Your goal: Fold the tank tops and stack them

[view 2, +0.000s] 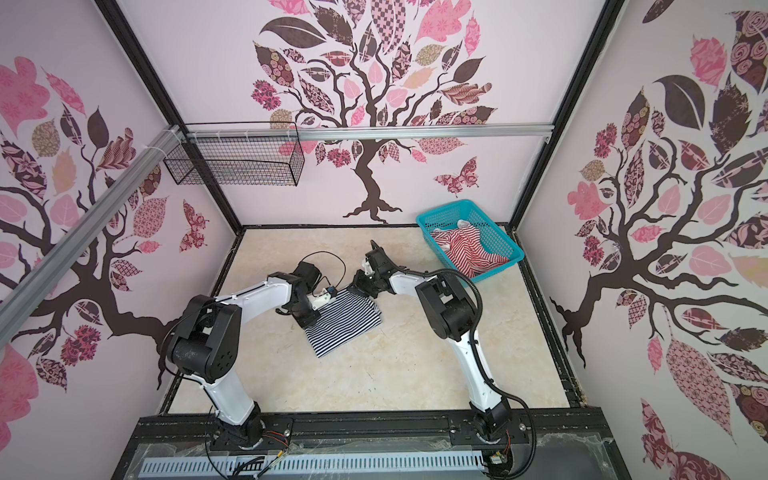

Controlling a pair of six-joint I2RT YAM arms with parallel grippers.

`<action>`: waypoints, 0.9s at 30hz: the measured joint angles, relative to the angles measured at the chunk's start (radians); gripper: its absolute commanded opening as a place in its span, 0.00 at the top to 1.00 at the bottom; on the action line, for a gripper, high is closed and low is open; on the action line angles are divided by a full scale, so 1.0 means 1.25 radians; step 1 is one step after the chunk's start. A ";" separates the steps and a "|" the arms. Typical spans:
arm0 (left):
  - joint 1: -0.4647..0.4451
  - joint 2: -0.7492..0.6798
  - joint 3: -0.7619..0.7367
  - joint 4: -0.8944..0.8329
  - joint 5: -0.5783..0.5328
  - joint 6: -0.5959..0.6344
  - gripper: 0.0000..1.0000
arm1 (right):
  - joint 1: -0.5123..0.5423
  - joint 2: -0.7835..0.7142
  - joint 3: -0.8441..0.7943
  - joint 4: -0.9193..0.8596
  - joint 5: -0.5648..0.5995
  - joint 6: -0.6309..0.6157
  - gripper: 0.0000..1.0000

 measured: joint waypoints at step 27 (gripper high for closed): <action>-0.031 -0.098 0.089 -0.097 0.117 -0.084 0.71 | 0.174 -0.342 -0.387 0.016 0.192 -0.040 0.62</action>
